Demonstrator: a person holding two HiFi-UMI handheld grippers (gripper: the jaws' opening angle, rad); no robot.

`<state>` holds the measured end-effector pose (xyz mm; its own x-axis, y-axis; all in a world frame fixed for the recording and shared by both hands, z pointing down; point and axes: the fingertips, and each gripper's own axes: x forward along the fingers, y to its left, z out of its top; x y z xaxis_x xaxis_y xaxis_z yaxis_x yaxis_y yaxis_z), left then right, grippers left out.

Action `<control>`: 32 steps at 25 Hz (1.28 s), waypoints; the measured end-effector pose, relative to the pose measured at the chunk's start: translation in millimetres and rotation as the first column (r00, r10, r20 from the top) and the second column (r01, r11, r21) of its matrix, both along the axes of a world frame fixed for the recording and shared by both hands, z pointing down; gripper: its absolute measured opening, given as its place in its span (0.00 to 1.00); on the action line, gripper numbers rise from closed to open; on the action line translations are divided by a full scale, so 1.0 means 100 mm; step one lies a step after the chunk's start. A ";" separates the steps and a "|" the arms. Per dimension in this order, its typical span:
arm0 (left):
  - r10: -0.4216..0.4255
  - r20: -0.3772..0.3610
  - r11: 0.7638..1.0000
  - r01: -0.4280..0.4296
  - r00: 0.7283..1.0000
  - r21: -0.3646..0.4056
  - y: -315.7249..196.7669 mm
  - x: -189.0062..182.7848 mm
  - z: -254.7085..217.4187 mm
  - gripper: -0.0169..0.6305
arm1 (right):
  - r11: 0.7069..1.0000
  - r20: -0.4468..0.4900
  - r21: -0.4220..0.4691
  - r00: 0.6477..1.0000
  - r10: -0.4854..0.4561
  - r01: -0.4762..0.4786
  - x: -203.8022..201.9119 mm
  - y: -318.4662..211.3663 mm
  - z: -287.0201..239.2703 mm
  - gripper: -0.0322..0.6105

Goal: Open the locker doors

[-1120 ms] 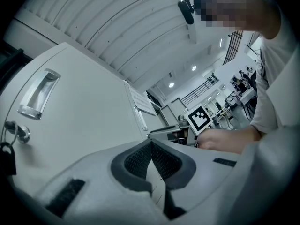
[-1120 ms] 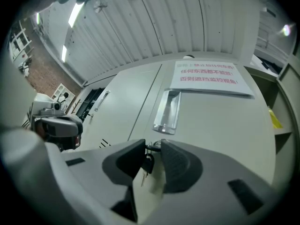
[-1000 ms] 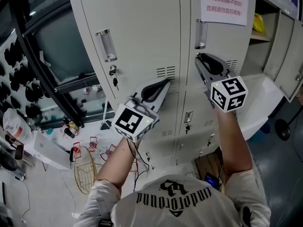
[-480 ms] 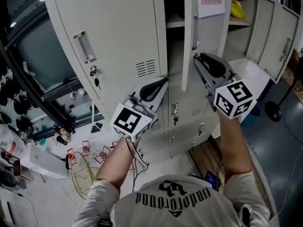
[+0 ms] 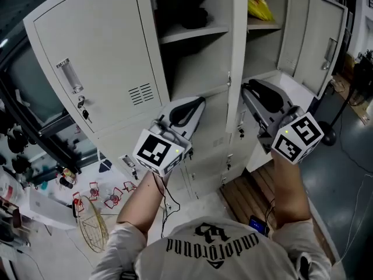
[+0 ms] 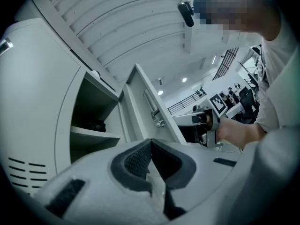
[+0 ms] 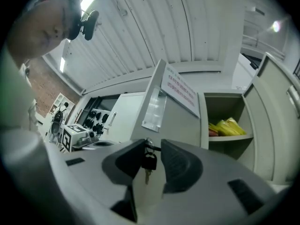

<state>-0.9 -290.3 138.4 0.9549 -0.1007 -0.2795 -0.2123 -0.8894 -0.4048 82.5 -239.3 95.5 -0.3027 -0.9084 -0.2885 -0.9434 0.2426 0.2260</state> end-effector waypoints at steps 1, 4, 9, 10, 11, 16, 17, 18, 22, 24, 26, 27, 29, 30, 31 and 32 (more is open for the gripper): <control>0.002 -0.003 1.000 -0.002 1.000 0.003 0.03 0.10 -0.02 0.04 | 1.000 0.001 0.001 1.000 0.000 0.000 0.11 0.06 -0.01 0.23; 0.003 -0.008 1.000 -0.003 1.000 0.004 0.13 0.41 -0.05 0.04 | 1.000 0.009 0.003 1.000 0.002 -0.002 0.44 0.21 -0.03 0.23; 0.007 -0.007 1.000 -0.007 1.000 0.005 0.33 0.94 -0.05 0.04 | 1.000 0.016 0.006 1.000 0.002 -0.002 1.07 0.41 0.00 0.24; 0.006 -0.009 1.000 -0.006 1.000 0.004 0.36 1.04 -0.04 0.04 | 1.000 0.011 0.005 1.000 -0.005 0.005 1.19 0.44 0.01 0.24; 0.005 -0.010 1.000 -0.005 1.000 0.003 0.38 1.12 -0.03 0.04 | 1.000 0.007 0.004 1.000 -0.018 0.018 1.31 0.45 0.02 0.24; -0.007 -0.006 1.000 0.007 1.000 0.002 0.47 1.54 0.00 0.04 | 0.996 0.032 -0.004 0.996 -0.086 0.086 1.90 0.42 0.07 0.15; -0.012 -0.003 1.000 0.012 1.000 0.005 0.49 1.61 0.01 0.04 | 0.996 0.040 -0.007 0.995 -0.092 0.092 2.01 0.39 0.08 0.11; -0.018 0.000 1.000 0.018 1.000 0.008 0.51 1.67 0.01 0.04 | 0.995 0.047 -0.010 0.994 -0.097 0.097 2.11 0.36 0.10 0.11; -0.052 0.006 0.999 0.052 0.999 0.018 0.56 1.81 0.00 0.04 | 0.993 0.066 -0.017 0.991 -0.116 0.117 2.40 0.22 0.16 0.09; -0.071 0.007 0.997 0.071 0.997 0.021 0.56 1.83 -0.01 0.04 | 0.991 0.073 -0.021 0.989 -0.132 0.134 2.46 0.18 0.19 0.10; -0.089 0.006 0.996 0.089 0.996 0.025 0.55 1.83 -0.03 0.04 | 0.989 0.076 -0.025 0.987 -0.145 0.147 2.47 0.14 0.20 0.10; -0.098 0.005 0.995 0.098 0.995 0.026 0.54 1.82 -0.03 0.04 | 0.988 0.075 -0.028 0.986 -0.150 0.152 2.47 0.13 0.21 0.10; -0.116 0.004 0.993 0.116 0.993 0.025 0.53 1.80 -0.03 0.04 | 0.987 0.077 -0.033 0.985 -0.155 0.158 2.48 0.12 0.23 0.11; -0.123 0.005 0.992 0.123 0.992 0.023 0.53 1.79 -0.02 0.04 | 0.987 0.078 -0.033 0.985 -0.155 0.158 2.48 0.13 0.24 0.11; -0.131 0.007 0.991 0.131 0.991 0.019 0.52 1.79 0.01 0.04 | 0.987 0.077 -0.032 0.985 -0.153 0.156 2.49 0.14 0.25 0.11; -0.139 0.010 0.990 0.139 0.990 0.016 0.51 1.78 0.03 0.04 | 0.988 0.075 -0.032 0.986 -0.150 0.153 2.50 0.15 0.28 0.11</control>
<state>177.0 -238.9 141.7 0.9350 -0.2284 -0.2713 -0.3286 -0.8456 -0.4208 332.7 -224.4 123.2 -0.4174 -0.8642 -0.2811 -0.9086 0.3910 0.1469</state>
